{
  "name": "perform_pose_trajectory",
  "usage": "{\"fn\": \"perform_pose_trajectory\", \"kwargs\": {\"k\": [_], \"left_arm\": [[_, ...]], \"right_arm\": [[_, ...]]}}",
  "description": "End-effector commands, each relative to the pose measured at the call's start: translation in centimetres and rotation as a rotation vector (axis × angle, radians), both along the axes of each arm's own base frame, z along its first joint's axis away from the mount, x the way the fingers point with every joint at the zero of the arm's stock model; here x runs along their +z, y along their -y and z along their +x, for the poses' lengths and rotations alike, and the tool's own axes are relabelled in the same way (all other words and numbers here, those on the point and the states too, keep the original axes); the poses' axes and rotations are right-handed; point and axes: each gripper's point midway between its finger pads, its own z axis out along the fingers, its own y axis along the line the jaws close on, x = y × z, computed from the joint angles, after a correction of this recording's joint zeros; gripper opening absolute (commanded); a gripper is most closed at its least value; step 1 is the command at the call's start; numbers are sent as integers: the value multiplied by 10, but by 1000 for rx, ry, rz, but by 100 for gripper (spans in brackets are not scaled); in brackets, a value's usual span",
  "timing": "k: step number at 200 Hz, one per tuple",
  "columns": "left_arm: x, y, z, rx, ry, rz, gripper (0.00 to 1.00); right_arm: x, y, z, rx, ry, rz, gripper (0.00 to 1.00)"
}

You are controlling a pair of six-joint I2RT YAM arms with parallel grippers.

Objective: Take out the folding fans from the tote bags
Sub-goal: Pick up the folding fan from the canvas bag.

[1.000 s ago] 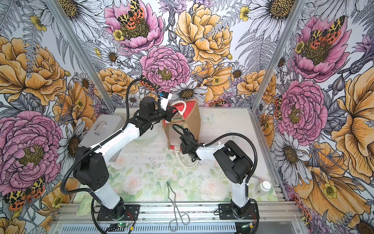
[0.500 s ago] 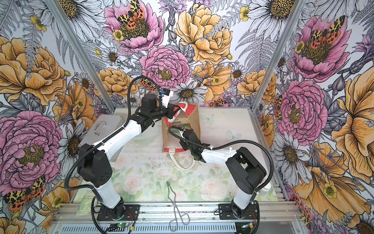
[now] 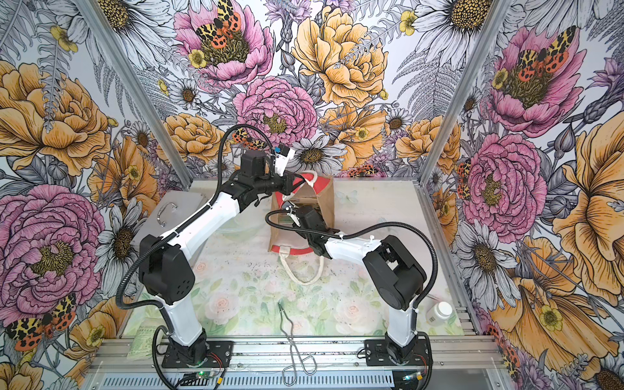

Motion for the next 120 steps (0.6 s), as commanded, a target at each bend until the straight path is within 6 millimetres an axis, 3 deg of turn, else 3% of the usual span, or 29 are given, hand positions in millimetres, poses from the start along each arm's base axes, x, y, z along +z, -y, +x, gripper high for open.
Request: {"fn": "perform_pose_trajectory", "kwargs": {"k": [1, 47, 120], "left_arm": [[30, 8, -10, -96, 54, -67, 0], [33, 9, -17, -155, 29, -92, 0], [40, 15, -33, -247, 1, -117, 0]], "right_arm": [[-10, 3, 12, 31, -15, -96, 54], [-27, 3, 23, 73, -78, -142, 54], [-36, 1, 39, 88, -107, -173, 51]]}}
